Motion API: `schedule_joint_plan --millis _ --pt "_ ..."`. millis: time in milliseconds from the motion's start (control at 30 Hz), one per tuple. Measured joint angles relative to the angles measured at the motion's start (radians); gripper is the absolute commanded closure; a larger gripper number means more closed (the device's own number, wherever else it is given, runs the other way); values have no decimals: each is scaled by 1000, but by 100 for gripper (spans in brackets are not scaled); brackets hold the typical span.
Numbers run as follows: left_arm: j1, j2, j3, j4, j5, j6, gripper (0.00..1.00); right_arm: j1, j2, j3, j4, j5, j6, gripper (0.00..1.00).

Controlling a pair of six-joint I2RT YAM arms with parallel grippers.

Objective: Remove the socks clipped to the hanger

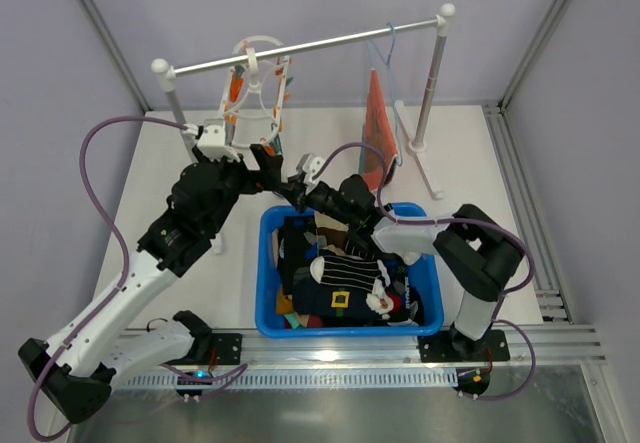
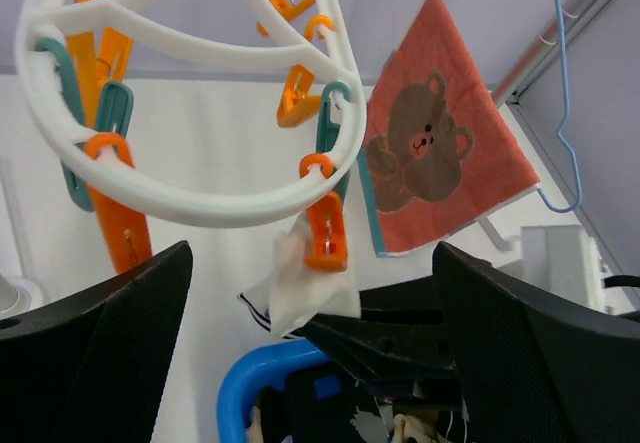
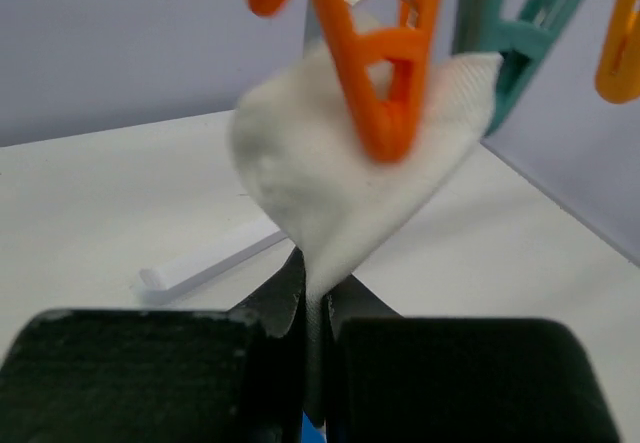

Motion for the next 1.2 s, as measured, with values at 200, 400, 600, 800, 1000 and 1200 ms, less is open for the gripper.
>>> schedule_joint_plan --millis 200,400,600,800,1000,1200 --pt "0 -72 -18 -6 0 -19 0 47 -146 -60 -42 24 -44 96" --pt "0 -172 -26 -4 39 -48 1 93 -208 -50 -129 59 -101 96" --pt "0 -216 -45 3 138 -79 0 179 -214 -32 -246 123 -179 96" --pt "0 -241 -48 4 214 -100 0 224 -275 -32 -299 153 -228 96" --pt "0 -221 -48 4 239 -99 0 245 -336 -32 -326 158 -245 96" --pt "0 -214 -61 22 320 -99 0 255 -394 -48 -350 146 -254 96"
